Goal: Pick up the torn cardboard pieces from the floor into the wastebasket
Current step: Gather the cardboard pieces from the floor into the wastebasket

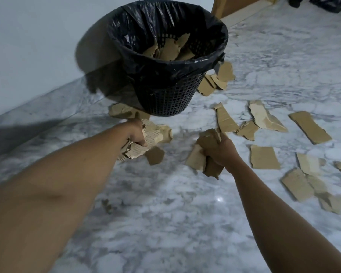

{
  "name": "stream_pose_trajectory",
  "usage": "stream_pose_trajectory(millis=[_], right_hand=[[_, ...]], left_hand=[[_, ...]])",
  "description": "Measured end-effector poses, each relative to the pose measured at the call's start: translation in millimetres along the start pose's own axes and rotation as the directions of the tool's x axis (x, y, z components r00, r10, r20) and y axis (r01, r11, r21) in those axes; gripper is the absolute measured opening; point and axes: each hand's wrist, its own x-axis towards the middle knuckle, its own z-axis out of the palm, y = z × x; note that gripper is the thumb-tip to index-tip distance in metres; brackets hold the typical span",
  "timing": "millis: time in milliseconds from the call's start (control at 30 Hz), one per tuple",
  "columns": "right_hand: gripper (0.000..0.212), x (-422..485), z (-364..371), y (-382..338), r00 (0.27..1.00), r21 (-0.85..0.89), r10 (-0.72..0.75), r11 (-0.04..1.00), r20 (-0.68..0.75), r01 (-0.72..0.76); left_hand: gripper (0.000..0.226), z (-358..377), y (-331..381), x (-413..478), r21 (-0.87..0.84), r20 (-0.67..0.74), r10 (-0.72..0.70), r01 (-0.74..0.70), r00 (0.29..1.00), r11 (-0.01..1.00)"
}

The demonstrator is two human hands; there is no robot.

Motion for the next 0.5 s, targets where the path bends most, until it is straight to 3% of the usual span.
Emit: stream_pose_trajectory(millis=[100,167,300,400,500], right_hand=[[0.043,-4,0,7,0.992,-0.062,0.053,0.997,0.112,-0.047],[0.042,-4,3,8,0.99,-0.118,0.048,0.993,0.136,-0.032],[0.076,-2,23,5,0.974,-0.336,0.11,0.941,0.196,-0.038],[0.1,-2,31,-5,0.974,-0.484,0.15,0.874,0.172,-0.049],[0.094,-7,33,-23,0.978,-0.561,0.136,0.828,0.16,-0.024]], left_hand=[[0.098,-6,0,10,0.023,0.048,-0.038,0.037,0.998,0.999],[0.094,-7,2,14,0.042,0.047,-0.032,0.03,0.998,0.999],[0.08,-6,8,11,0.105,-0.056,-0.008,0.014,0.998,0.994],[0.097,1,6,8,0.116,-0.118,-0.025,0.039,0.993,0.992],[0.088,4,-1,1,0.09,-0.114,0.009,0.001,0.993,0.996]])
